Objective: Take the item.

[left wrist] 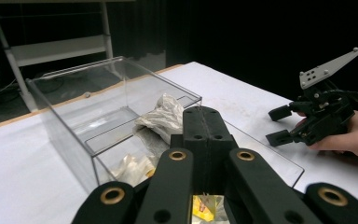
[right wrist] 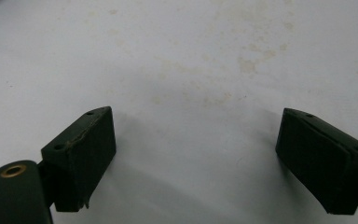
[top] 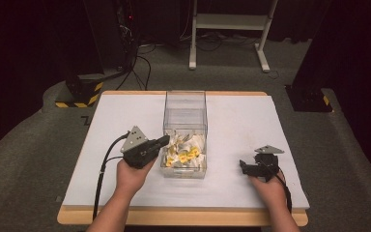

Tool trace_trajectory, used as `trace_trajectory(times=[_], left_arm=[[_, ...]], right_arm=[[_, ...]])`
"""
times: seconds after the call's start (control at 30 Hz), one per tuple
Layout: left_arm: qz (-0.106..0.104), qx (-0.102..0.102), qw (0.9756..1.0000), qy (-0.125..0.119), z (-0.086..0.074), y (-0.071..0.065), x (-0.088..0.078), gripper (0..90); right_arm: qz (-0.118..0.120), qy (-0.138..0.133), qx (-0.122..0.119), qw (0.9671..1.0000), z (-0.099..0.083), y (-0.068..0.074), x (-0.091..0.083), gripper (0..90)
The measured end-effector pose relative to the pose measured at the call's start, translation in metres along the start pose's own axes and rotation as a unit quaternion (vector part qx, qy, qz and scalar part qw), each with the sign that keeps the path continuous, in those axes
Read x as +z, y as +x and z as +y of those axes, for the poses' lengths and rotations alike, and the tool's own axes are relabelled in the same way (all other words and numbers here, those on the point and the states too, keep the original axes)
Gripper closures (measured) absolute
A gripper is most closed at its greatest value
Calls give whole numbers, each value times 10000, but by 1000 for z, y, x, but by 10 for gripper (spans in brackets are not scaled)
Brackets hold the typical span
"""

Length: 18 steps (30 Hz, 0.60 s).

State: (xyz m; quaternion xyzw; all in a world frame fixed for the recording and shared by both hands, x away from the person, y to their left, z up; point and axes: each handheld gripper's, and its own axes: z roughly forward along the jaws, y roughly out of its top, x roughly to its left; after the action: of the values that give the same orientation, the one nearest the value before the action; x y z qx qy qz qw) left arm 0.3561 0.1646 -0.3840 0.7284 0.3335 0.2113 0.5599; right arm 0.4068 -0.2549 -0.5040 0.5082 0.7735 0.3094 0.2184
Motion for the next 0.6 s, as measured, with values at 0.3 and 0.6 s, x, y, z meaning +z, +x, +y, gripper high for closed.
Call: trace_trajectory(times=[0.3,0.6], left_arm=[[114,31,9999,-15,0,8,-11,900],[210,-3,9998,-53,-2,14,-21,900]], right_arm=[[-6,0,6,10000,0,0,0,118],[-2,-2,0,10000,0,0,0,117]])
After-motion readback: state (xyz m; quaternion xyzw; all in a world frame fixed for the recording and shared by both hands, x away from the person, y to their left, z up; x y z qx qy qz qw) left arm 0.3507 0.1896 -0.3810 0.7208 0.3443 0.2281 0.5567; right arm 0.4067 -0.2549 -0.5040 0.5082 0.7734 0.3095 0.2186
